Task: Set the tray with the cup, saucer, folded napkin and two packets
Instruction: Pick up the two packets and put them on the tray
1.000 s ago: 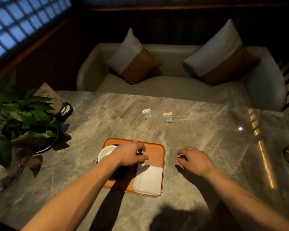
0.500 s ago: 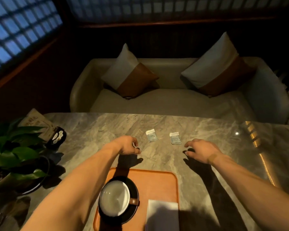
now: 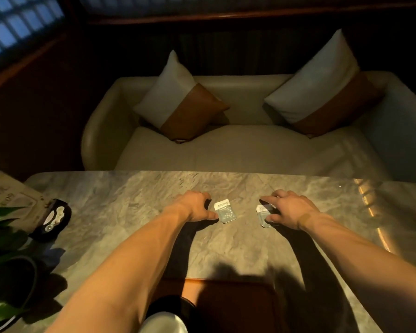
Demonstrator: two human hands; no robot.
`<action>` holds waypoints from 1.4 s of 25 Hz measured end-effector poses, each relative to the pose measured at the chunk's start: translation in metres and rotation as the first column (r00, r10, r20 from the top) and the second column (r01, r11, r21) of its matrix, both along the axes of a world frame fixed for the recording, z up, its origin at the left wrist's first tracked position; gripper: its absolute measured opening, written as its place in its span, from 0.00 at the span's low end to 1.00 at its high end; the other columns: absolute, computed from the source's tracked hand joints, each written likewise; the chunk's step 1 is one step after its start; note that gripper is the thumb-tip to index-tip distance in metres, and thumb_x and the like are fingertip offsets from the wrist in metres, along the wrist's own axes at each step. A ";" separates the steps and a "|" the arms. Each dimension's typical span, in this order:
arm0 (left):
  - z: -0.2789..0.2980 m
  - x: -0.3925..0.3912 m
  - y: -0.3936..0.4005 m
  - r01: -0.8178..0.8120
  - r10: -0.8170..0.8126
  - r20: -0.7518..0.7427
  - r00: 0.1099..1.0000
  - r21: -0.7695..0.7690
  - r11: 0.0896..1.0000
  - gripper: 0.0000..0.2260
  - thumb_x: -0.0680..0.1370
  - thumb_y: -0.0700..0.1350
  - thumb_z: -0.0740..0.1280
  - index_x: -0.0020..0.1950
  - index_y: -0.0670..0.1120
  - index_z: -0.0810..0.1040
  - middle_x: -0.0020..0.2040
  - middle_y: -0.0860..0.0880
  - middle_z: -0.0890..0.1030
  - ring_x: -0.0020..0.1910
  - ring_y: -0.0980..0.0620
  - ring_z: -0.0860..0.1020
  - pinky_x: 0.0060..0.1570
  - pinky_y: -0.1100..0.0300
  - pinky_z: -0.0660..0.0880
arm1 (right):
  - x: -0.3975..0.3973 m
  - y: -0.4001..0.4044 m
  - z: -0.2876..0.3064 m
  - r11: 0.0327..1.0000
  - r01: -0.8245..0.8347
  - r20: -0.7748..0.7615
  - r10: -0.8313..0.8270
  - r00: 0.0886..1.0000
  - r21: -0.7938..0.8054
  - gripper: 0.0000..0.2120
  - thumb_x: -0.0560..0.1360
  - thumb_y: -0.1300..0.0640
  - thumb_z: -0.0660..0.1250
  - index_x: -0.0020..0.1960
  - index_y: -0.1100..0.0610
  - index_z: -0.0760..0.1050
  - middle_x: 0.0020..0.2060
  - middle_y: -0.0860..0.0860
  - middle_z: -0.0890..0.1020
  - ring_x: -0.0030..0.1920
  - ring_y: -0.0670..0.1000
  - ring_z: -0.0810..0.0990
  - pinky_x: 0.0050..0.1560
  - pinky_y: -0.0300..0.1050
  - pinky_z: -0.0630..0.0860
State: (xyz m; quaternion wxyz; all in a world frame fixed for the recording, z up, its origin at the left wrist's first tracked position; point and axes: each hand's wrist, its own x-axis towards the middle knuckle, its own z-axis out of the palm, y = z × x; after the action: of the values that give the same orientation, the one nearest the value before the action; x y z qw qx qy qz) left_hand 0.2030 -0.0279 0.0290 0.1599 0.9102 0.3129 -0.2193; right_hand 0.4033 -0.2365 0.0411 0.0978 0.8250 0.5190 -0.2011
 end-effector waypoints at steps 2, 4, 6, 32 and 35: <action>-0.011 0.002 -0.003 -0.030 0.030 0.042 0.999 -0.003 1.000 0.35 0.70 0.70 0.66 0.71 0.53 0.70 0.63 0.48 0.74 0.61 0.46 0.73 0.51 0.52 0.67 | 0.002 0.004 -0.007 0.999 -0.003 -0.019 0.002 1.000 -0.032 0.33 0.74 0.40 0.67 0.75 0.42 0.60 0.70 0.48 0.68 0.66 0.56 0.71 0.61 0.53 0.72; -0.018 0.005 -0.009 -0.053 0.050 0.103 0.993 0.021 0.998 0.34 0.69 0.71 0.66 0.69 0.53 0.72 0.61 0.48 0.73 0.62 0.46 0.72 0.55 0.50 0.69 | 0.003 0.004 -0.013 1.000 0.002 -0.030 -0.003 1.000 -0.027 0.32 0.72 0.42 0.70 0.73 0.43 0.64 0.68 0.48 0.69 0.65 0.55 0.71 0.60 0.53 0.73; -0.024 0.007 -0.016 -0.078 0.069 0.173 0.983 0.044 0.996 0.33 0.69 0.70 0.66 0.68 0.53 0.73 0.60 0.50 0.74 0.63 0.47 0.71 0.59 0.50 0.68 | 0.003 0.000 -0.017 1.000 0.001 -0.020 -0.001 1.000 0.019 0.30 0.71 0.42 0.72 0.70 0.44 0.67 0.66 0.48 0.70 0.64 0.54 0.72 0.59 0.53 0.73; -0.008 0.017 -0.057 -0.327 0.359 0.315 0.879 -0.149 0.933 0.08 0.74 0.40 0.68 0.45 0.51 0.70 0.46 0.47 0.80 0.45 0.46 0.77 0.41 0.54 0.71 | -0.015 -0.020 -0.011 0.810 0.543 -0.359 -0.450 0.818 0.221 0.09 0.69 0.53 0.76 0.44 0.45 0.76 0.40 0.44 0.81 0.44 0.49 0.79 0.45 0.47 0.75; -0.007 0.009 -0.066 -0.336 0.392 0.358 0.848 -0.208 0.918 0.09 0.76 0.42 0.67 0.42 0.53 0.69 0.44 0.48 0.81 0.44 0.46 0.78 0.41 0.53 0.73 | -0.025 -0.028 -0.007 0.795 0.553 -0.368 -0.450 0.813 0.250 0.08 0.70 0.52 0.75 0.44 0.44 0.76 0.41 0.45 0.82 0.45 0.50 0.79 0.47 0.49 0.76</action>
State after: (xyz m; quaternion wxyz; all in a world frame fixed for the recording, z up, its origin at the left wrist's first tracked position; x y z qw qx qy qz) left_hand 0.2117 -0.0936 0.0224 0.3204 0.8460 0.4256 -0.0191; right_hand 0.3786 -0.2648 0.0339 -0.1833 0.8989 0.3142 -0.2442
